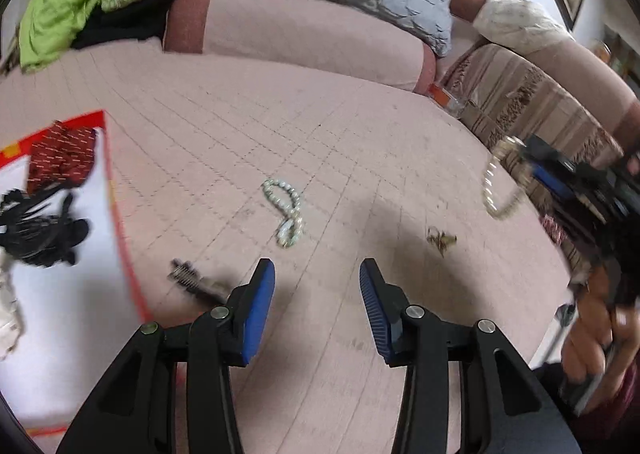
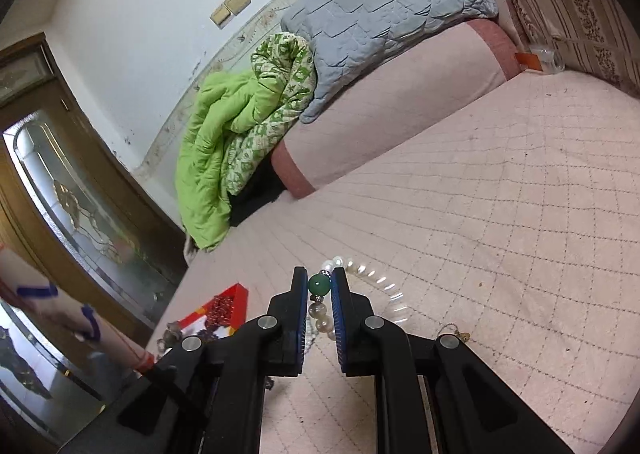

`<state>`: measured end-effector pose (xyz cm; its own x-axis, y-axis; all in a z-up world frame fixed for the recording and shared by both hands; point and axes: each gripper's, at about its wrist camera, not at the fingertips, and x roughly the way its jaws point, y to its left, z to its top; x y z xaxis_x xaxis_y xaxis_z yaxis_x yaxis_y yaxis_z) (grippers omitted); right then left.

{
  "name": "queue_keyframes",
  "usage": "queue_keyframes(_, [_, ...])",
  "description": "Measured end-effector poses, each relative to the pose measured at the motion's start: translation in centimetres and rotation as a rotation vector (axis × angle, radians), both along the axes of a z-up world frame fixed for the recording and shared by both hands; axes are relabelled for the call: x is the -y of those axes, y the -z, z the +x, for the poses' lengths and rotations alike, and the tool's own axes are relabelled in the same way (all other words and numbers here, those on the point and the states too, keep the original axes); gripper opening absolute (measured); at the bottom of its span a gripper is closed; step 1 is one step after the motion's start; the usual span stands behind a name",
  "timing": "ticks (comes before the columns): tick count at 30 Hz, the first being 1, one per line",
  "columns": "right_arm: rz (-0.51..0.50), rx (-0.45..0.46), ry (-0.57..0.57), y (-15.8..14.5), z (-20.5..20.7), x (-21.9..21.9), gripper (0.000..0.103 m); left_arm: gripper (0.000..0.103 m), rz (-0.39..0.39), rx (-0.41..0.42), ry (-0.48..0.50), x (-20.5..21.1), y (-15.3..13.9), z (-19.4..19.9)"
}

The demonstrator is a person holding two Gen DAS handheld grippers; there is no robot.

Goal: Organize jewelry
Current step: 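Grasp the jade bead bracelet with left gripper while right gripper grasps pearl bracelet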

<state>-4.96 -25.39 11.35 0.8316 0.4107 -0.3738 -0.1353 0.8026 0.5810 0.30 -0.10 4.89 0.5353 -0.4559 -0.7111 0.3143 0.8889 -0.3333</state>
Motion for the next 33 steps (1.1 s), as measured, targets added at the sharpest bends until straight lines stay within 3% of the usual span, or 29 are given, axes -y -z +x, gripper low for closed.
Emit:
queue_keyframes(3, [0.05, 0.016, -0.019, -0.1, -0.4, 1.0, 0.013, 0.043, 0.028, -0.029, -0.01, 1.2, 0.8, 2.0])
queue_keyframes(12, [0.067, -0.02, -0.001, 0.7, 0.3, 2.2, 0.013, 0.043, 0.147, -0.081, -0.077, 4.4, 3.5, 6.9])
queue_keyframes(14, [0.068, -0.024, -0.001, 0.8, 0.5, 2.2, 0.013, 0.031, 0.195, -0.062, -0.086, 5.0, 3.5, 7.1])
queue_keyframes(15, [0.068, -0.026, -0.002, 0.9, 0.6, 2.1, 0.013, 0.016, 0.22, -0.048, -0.085, 5.2, 3.5, 7.0])
queue_keyframes(16, [0.066, -0.027, -0.003, 0.9, 0.7, 2.1, 0.013, 0.005, 0.22, -0.039, -0.082, 5.3, 3.5, 6.8])
queue_keyframes(21, [0.06, -0.032, -0.007, 1.1, 1.2, 1.7, 0.013, 0.005, 0.128, 0.01, -0.05, 4.3, 2.4, 4.1])
queue_keyframes(33, [0.017, -0.026, -0.043, 0.8, 1.3, 0.1, 0.013, 0.005, 0.101, 0.174, -0.02, 3.7, -4.2, -1.7])
